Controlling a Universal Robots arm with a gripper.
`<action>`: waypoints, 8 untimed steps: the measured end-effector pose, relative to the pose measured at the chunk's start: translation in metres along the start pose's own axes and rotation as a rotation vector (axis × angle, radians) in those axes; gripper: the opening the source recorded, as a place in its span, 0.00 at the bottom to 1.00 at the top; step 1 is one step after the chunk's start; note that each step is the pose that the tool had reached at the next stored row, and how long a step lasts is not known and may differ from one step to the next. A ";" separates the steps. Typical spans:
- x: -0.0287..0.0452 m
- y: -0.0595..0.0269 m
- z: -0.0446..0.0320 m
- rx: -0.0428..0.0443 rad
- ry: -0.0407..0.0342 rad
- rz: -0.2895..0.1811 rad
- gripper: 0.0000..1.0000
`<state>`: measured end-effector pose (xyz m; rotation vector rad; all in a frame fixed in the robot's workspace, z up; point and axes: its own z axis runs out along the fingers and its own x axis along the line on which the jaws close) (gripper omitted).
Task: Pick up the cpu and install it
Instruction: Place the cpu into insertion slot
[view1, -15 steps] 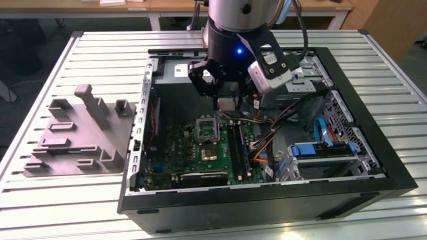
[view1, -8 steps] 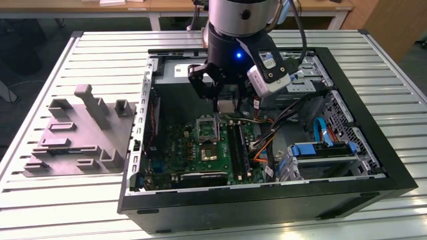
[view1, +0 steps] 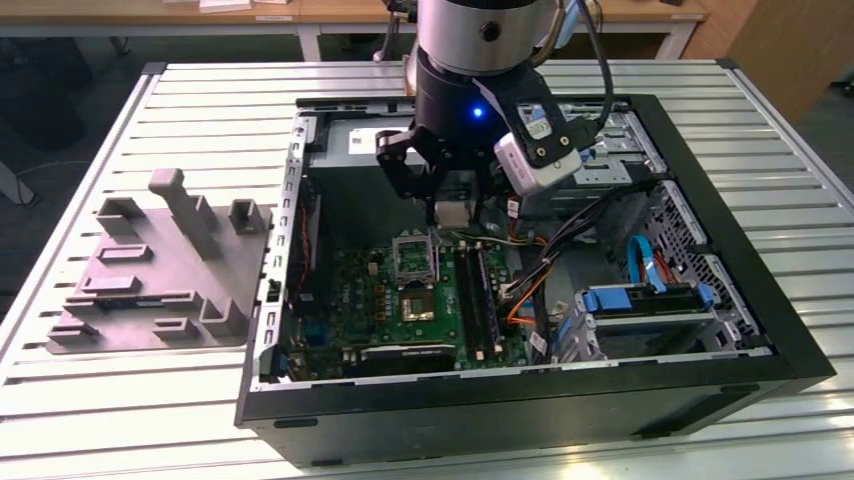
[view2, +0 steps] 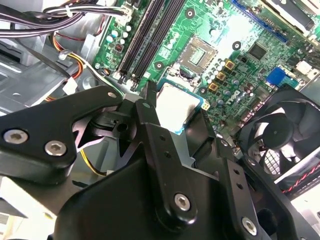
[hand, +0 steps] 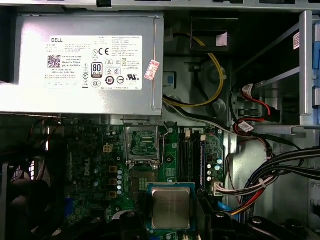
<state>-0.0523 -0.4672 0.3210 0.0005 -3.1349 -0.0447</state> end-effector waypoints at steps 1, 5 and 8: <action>0.0012 0.0000 0.0007 -0.0006 -0.0001 0.000 0.47; 0.0051 -0.0002 0.0049 -0.0005 0.0001 0.000 0.47; 0.0051 -0.0008 0.0103 -0.0005 0.0004 0.000 0.47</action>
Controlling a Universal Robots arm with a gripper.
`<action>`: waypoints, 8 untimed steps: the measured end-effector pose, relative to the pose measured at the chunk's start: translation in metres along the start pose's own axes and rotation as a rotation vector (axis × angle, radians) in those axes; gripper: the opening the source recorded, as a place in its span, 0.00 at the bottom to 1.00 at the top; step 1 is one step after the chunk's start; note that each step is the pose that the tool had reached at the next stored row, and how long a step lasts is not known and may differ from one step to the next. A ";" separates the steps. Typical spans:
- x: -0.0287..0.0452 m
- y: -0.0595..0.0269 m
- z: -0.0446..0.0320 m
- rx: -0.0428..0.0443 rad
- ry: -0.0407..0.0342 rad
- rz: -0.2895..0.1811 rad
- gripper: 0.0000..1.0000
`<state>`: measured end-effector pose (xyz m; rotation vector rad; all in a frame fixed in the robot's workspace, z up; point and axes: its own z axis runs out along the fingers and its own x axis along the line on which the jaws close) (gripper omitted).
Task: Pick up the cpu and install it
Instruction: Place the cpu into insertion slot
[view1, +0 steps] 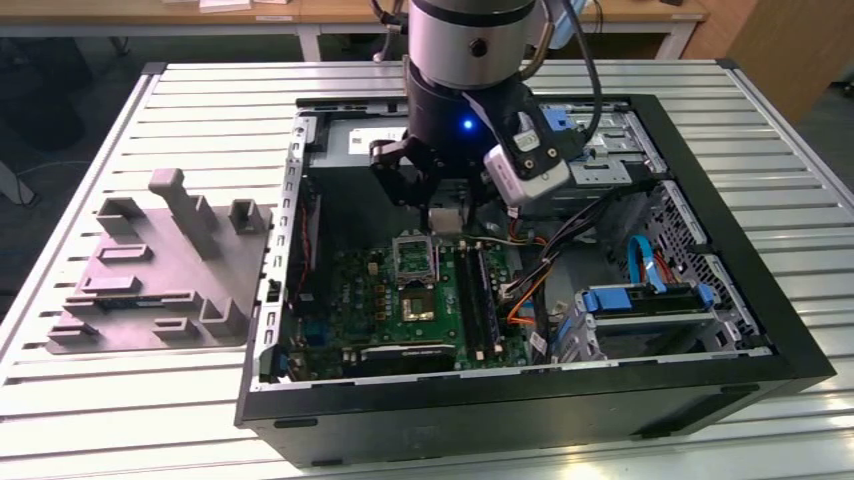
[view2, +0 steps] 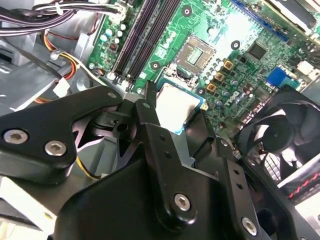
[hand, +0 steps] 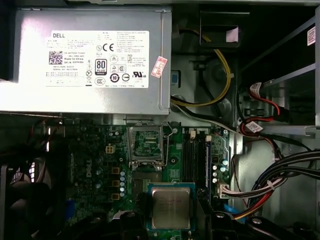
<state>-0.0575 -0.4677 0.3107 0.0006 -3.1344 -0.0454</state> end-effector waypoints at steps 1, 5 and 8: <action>0.0000 -0.0004 0.0018 0.0000 0.0002 0.000 0.47; 0.0003 -0.0011 0.0060 0.0001 0.0006 0.000 0.47; 0.0003 -0.0011 0.0067 0.0000 0.0005 0.000 0.47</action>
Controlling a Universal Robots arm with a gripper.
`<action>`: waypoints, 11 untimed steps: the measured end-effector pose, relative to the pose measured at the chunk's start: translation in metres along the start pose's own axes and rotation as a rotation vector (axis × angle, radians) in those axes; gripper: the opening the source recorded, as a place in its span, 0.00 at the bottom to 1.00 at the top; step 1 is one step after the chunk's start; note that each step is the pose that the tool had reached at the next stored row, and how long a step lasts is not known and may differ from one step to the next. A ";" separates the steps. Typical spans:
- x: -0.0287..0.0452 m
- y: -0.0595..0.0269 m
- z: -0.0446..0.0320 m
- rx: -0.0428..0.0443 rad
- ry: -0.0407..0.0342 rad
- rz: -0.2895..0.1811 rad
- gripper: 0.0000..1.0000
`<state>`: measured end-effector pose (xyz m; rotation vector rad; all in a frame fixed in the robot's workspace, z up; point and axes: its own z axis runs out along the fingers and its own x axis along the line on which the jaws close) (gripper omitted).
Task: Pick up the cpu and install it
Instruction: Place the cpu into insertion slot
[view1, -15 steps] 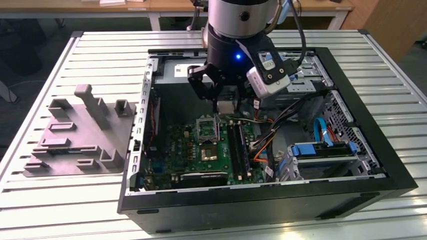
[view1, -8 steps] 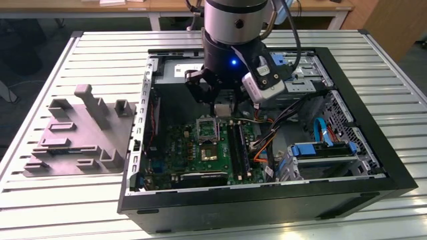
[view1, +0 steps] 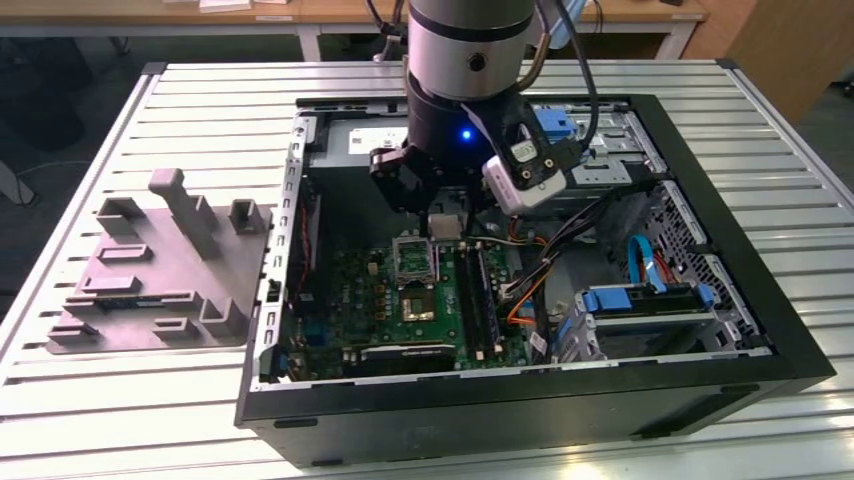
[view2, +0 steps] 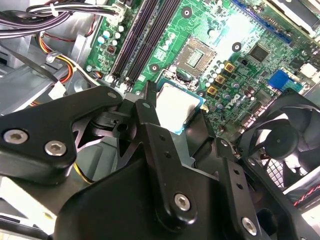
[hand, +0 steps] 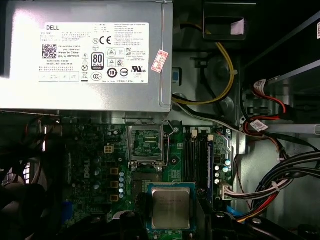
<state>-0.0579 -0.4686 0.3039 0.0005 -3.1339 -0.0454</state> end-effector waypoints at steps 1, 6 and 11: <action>0.0000 0.0000 0.0001 0.0000 0.0000 0.000 0.47; 0.0000 -0.0006 0.0011 -0.0001 0.0000 0.000 0.47; 0.0000 -0.0008 0.0024 0.0002 0.0002 0.000 0.47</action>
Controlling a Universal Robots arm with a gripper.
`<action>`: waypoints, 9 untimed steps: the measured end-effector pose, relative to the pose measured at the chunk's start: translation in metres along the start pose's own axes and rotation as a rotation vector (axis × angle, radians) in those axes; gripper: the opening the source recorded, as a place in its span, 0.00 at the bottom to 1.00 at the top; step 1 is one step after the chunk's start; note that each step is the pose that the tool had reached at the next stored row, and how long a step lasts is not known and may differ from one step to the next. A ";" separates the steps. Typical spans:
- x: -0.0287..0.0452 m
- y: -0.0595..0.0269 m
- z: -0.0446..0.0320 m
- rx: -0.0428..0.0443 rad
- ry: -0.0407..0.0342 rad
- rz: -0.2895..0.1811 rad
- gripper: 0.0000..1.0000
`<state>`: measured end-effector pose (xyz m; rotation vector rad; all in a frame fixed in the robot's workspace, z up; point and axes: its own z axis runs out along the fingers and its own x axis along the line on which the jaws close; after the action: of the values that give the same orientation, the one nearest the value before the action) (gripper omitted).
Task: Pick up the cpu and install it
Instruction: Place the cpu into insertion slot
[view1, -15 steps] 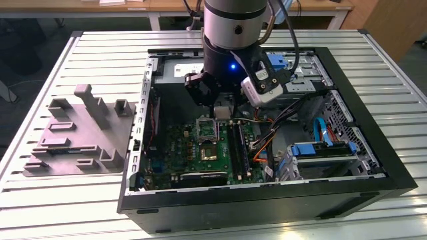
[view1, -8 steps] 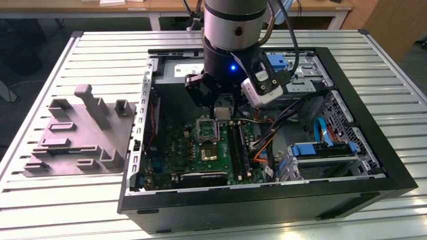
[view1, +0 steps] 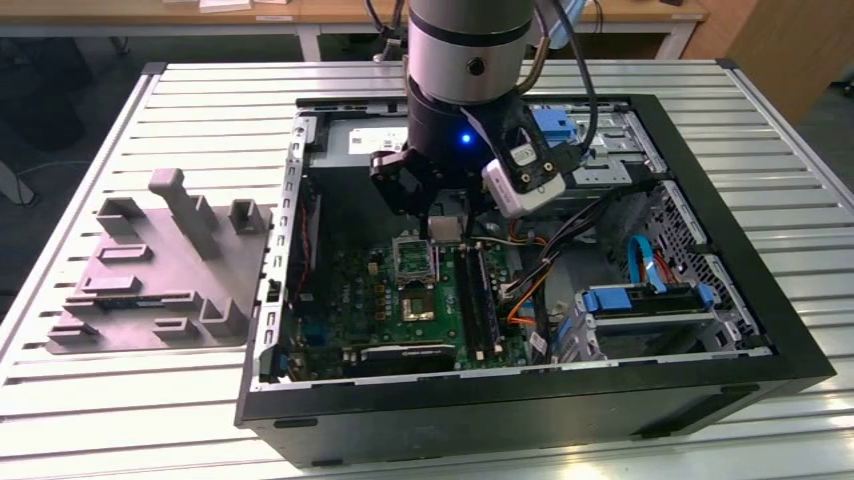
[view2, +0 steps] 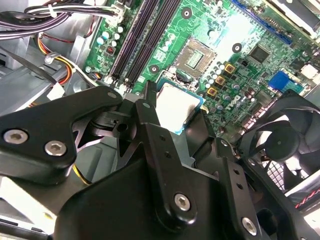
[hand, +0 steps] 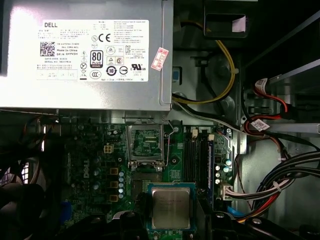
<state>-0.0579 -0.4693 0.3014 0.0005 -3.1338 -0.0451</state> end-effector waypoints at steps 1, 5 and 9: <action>0.0000 0.0000 0.0000 0.0000 0.0001 0.000 0.47; 0.0001 0.0000 0.0011 -0.0006 -0.0003 0.000 0.47; 0.0024 -0.0013 0.0047 -0.0002 -0.0001 0.000 0.47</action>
<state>-0.0604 -0.4705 0.2967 0.0005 -3.1338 -0.0455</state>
